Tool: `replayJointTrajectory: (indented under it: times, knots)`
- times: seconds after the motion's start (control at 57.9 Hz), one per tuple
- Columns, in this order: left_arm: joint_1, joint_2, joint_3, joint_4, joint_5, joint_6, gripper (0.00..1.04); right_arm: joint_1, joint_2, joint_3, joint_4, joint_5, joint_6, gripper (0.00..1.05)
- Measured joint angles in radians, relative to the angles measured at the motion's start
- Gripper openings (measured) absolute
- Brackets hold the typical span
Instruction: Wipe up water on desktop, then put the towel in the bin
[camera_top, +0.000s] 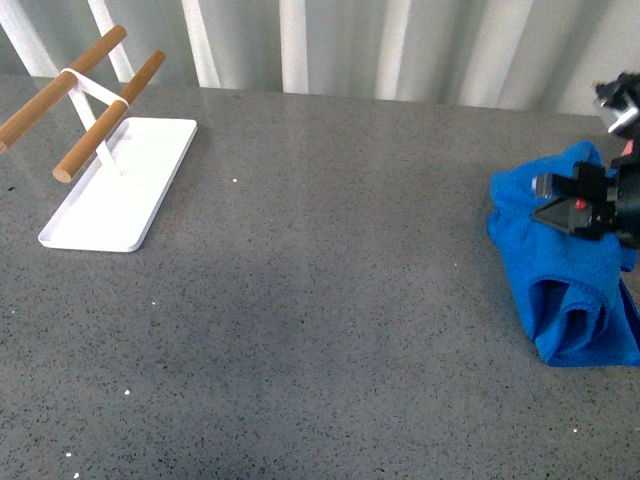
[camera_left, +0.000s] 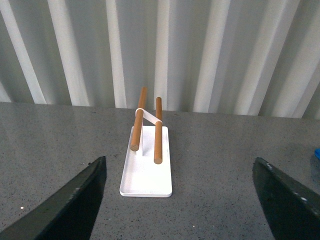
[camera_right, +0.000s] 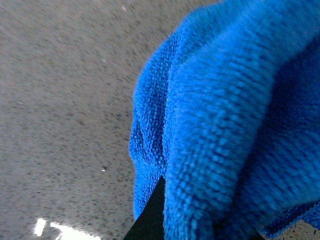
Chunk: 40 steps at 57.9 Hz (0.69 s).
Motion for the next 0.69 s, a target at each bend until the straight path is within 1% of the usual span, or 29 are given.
replayJointTrajectory:
  times: [0.052,0.069,0.156,0.328,0.57,0.691]
  knots:
    - [0.0,0.0,0.0,0.0,0.0,0.0,0.99,-0.004,0.04,0.023,-0.021,0.013,-0.007,0.04]
    - [0.0,0.0,0.0,0.0,0.0,0.002,1.0,-0.004,0.047,0.026,-0.022,0.015,-0.008,0.04]
    - [0.0,0.0,0.0,0.0,0.0,0.002,0.97,-0.005,0.079,0.048,-0.034,0.019,-0.014,0.04]
    - [0.0,0.0,0.0,0.0,0.0,0.002,0.98,-0.009,0.12,0.078,-0.04,0.021,-0.014,0.04]
    - [0.0,0.0,0.0,0.0,0.0,0.002,0.98,-0.036,0.128,0.084,-0.037,0.026,-0.025,0.04]
    - [0.0,0.0,0.0,0.0,0.0,0.002,0.98,-0.046,0.134,0.106,-0.043,0.052,-0.029,0.04]
